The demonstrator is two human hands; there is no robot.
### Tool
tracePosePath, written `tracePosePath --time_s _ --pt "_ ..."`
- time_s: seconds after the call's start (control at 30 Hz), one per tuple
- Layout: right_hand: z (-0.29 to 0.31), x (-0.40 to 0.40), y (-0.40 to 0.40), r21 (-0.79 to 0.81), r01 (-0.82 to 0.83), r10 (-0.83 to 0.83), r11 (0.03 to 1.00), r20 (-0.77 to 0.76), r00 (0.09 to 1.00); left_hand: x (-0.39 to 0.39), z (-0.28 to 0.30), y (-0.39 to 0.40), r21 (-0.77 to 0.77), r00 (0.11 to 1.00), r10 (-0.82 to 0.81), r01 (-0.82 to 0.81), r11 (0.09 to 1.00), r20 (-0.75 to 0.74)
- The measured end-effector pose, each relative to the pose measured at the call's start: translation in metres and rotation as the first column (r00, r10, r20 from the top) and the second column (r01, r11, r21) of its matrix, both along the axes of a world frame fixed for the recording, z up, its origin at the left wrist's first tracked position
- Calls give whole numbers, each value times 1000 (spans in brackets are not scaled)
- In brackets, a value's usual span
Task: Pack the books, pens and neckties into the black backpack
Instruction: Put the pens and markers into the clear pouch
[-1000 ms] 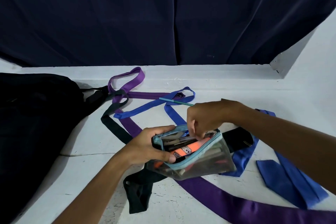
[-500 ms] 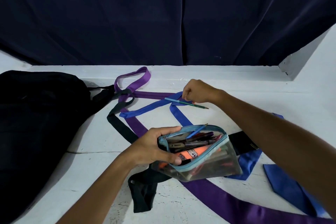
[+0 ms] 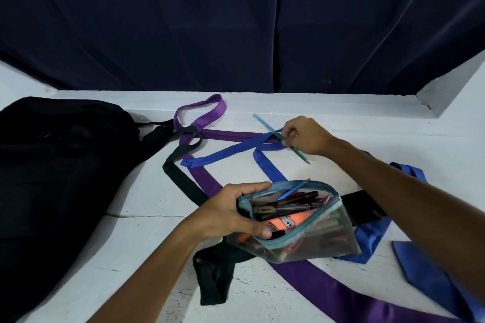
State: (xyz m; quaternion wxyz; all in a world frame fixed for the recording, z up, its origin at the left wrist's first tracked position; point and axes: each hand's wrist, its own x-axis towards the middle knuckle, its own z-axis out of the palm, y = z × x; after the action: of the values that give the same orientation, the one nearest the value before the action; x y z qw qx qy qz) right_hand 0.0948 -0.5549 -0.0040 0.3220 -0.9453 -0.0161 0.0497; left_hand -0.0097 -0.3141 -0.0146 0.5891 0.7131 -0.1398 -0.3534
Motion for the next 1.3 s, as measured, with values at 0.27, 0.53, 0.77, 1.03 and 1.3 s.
tracePosePath --time_s 0.27,0.53,0.77,1.03,1.3 --pt "60 -61 -8 204 -374 417 905 -242 876 -2 0 -2 -9 1000 14 -14 1000 21" --pt "49 -70 15 -58 -472 392 880 -474 788 -5 5 -3 -24 999 -6 7 1000 50" --pt "50 -74 15 -127 -473 352 872 -510 785 -9 6 -1 -39 998 32 -31 999 46" --pt "58 -86 -6 -23 -354 331 935 -306 893 -14 5 0 -52 998 22 -19 998 62" --pt "24 -138 -37 169 -21 80 985 -352 932 -21 1 6 5 989 18 -19 1000 148"
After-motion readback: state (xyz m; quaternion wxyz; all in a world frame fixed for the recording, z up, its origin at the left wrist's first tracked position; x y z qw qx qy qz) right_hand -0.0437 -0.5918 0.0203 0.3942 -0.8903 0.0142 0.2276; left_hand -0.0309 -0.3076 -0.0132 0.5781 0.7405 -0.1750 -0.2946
